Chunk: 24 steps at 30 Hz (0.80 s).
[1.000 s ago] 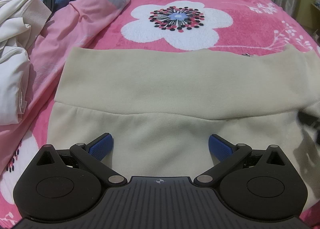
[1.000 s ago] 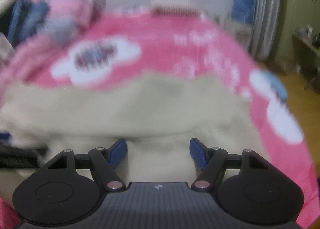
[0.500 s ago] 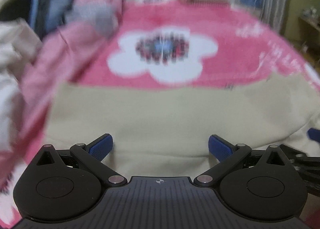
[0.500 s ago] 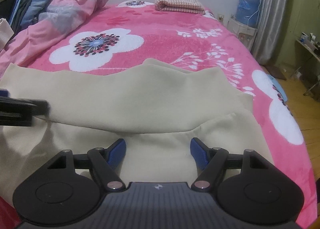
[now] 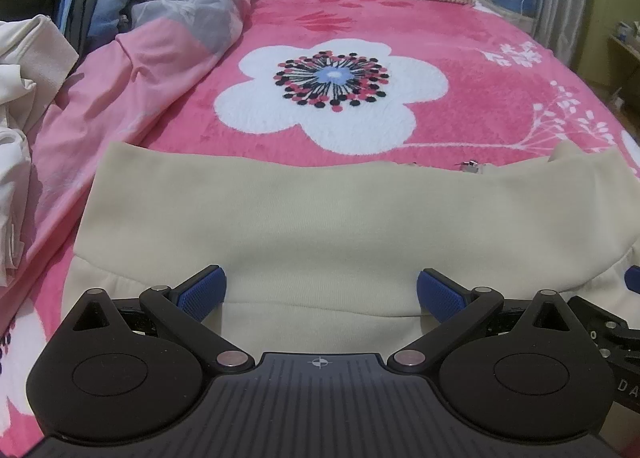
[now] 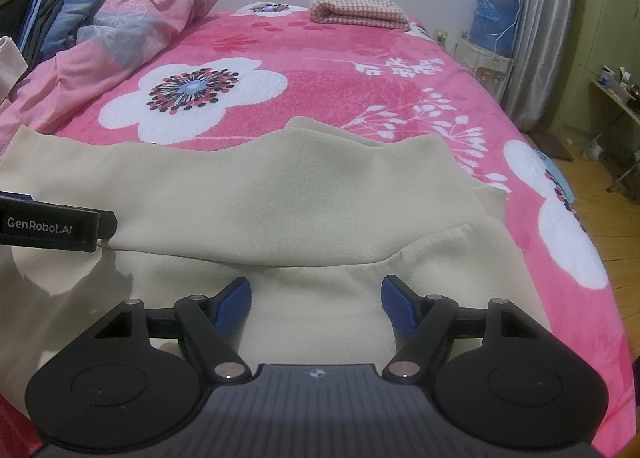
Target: Fold clothes
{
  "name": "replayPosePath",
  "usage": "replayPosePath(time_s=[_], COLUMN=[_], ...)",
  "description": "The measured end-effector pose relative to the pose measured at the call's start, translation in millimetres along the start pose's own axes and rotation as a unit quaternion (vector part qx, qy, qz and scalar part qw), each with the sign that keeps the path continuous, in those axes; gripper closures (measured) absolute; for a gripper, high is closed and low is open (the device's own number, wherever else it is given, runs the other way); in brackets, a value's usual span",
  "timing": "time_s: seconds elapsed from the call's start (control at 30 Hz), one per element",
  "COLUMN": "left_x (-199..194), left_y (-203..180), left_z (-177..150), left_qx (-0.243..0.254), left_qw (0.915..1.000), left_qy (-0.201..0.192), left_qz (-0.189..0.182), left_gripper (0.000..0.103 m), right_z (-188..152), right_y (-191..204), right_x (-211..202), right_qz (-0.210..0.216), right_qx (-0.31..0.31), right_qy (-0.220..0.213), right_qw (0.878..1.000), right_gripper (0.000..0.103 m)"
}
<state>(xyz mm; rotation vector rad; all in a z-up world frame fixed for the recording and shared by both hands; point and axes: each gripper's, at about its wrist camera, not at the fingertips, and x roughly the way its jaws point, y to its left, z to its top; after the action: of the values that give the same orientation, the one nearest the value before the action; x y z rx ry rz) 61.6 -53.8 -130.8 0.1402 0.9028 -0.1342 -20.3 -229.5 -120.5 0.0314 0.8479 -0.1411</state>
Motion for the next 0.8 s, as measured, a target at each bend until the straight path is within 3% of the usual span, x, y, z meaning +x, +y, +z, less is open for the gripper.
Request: replayPosePath(time_s=[0.8], left_x=[0.1], left_y=[-0.1], left_z=[0.1], left_qx=[0.0], left_qw=[1.0], left_qy=[0.003], left_qz=[0.001], left_gripper=[0.0], right_z=[-1.3], right_y=[0.1], right_x=[-0.1], right_qz=[-0.001], right_qx=[0.0], right_qy=[-0.004], right_qw=[1.0], right_gripper=[0.028])
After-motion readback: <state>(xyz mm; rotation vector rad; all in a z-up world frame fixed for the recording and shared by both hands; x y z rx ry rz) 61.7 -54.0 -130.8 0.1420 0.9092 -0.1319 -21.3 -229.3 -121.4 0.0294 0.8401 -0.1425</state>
